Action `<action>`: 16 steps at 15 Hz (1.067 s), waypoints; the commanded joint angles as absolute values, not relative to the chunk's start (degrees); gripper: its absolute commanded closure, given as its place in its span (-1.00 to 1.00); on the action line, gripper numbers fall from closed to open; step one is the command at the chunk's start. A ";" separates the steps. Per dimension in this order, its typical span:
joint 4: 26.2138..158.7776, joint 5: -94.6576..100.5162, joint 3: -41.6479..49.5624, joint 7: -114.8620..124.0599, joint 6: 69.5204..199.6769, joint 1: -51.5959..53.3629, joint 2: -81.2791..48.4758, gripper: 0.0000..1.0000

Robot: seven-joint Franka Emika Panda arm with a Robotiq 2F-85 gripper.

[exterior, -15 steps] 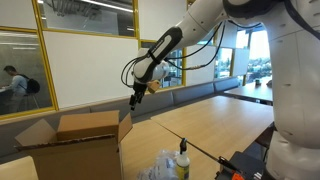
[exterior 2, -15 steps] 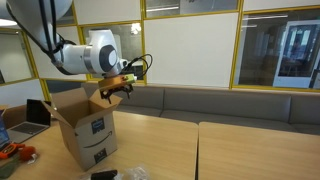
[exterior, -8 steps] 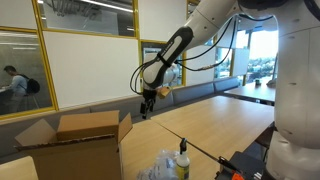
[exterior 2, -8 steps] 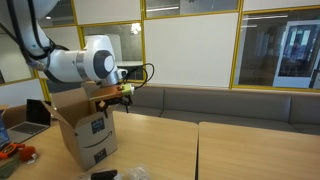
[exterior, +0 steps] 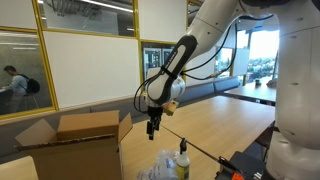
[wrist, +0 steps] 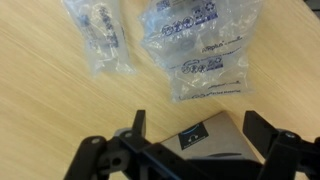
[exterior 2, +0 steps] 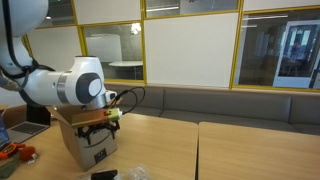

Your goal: Pick up the plastics and put them in the box

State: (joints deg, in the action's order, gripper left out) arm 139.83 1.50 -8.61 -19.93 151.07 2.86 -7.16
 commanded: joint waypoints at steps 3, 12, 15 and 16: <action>144.88 4.59 -7.47 -11.97 153.62 5.12 -8.25 -1.00; 135.18 11.25 -1.22 20.93 148.01 12.59 -22.44 -1.00; 130.69 10.40 1.14 29.77 143.99 16.03 -27.31 -1.00; 129.55 9.53 1.36 31.88 142.66 16.79 -28.53 -1.00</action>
